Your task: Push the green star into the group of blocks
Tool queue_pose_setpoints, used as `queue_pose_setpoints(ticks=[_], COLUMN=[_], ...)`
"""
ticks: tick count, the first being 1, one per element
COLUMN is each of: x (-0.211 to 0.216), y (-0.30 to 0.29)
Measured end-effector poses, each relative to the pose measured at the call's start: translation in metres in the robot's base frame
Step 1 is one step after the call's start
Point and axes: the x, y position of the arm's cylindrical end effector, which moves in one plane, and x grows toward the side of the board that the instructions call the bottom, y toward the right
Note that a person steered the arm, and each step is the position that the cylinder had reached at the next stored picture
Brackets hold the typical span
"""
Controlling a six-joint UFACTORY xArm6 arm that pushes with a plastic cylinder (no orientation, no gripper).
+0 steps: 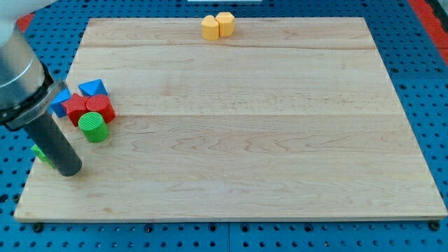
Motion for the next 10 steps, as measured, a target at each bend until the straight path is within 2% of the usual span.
queue_pose_setpoints(ticks=[1, 2, 3, 4, 6, 9, 10], x=[0.013, 0.004, -0.026, -0.044, -0.017, -0.029, -0.046], y=[-0.020, -0.036, -0.011, -0.011, -0.011, -0.042, -0.042])
